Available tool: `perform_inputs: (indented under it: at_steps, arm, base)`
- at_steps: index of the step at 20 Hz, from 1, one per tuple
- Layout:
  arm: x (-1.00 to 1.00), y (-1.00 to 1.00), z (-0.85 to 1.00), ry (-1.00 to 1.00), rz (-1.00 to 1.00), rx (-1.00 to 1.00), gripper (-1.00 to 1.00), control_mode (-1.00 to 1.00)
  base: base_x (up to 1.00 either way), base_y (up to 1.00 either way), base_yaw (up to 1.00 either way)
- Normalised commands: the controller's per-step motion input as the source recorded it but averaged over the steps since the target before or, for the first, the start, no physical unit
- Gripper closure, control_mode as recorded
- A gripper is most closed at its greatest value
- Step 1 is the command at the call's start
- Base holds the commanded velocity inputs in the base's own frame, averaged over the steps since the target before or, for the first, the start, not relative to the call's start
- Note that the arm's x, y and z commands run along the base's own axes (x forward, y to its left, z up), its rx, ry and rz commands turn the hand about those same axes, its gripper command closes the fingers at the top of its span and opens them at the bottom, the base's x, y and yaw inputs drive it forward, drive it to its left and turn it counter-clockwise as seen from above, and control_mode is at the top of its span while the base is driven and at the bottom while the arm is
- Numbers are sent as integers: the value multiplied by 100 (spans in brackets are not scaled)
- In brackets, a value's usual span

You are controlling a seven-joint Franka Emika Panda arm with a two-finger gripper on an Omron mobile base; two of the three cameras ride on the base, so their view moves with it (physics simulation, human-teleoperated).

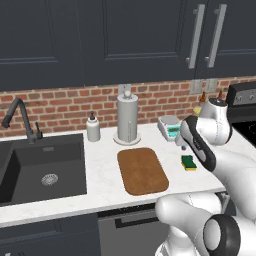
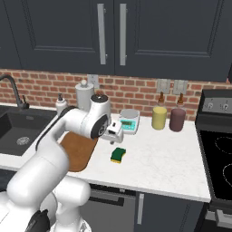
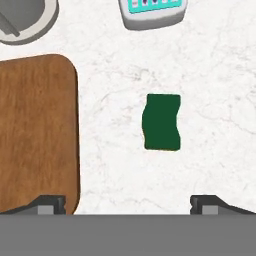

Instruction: Pick up the sponge from the counter and clean the cutting board by briefly scrubbing or pressing down on the cutting board. Once finished, release the sponge.

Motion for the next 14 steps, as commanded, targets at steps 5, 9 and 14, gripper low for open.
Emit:
perform_inputs:
  at_steps: [5,9,14]
  arm:
    - [1,0,-3,0,0,0,-100,-100]
    - [14,0,-31,9,-1,-2,-100,-100]
    - [34,0,-32,5,-1,-5,-100,-100]
  base:
    - [0,0,0]
    - [0,0,0]
    - [0,0,0]
